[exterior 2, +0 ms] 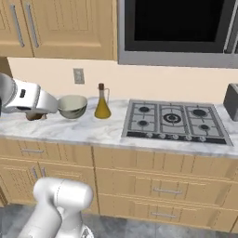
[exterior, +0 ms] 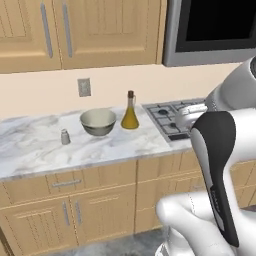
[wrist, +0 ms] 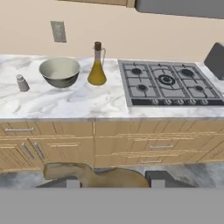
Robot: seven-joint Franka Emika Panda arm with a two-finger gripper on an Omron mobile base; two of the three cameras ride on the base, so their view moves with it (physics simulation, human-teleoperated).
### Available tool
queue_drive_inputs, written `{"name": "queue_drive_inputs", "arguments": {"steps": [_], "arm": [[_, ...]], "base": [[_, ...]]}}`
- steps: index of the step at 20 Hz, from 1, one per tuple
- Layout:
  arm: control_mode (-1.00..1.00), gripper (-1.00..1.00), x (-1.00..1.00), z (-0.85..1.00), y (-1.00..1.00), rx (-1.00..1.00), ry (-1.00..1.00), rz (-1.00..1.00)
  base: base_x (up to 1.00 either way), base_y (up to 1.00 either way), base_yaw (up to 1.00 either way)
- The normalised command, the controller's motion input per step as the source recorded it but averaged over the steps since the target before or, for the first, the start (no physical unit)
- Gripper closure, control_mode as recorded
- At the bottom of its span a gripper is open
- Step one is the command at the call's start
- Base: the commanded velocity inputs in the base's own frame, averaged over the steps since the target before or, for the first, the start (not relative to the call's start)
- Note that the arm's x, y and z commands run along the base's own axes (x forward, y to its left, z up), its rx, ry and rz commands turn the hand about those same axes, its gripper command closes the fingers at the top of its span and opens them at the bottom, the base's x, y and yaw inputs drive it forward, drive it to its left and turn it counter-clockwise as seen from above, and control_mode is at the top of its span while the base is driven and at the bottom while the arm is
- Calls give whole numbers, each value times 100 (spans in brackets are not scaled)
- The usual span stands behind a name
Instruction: Retrieve the bottle and the shaker from the cabinet and place them next to the mixing bowl on the counter. Then add garlic from the fridge to the mixing bowl.
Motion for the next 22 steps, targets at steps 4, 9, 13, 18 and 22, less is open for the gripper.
{"name": "queue_drive_inputs", "arguments": {"steps": [4, 9, 13, 18, 22], "arm": [[100, 100, 0, 0, 0, 0, 0, 0], [100, 100, 0, 0, 0, 0, 0, 0], [100, 100, 0, 0, 0, 0, 0, 0], [100, 100, 0, 0, 0, 0, 0, 0], [100, 100, 0, 0, 0, 0, 0, 0]], "base": [[52, 52, -25], [38, 46, -20], [26, 55, -15], [30, 53, -5], [33, 29, -1]]}}
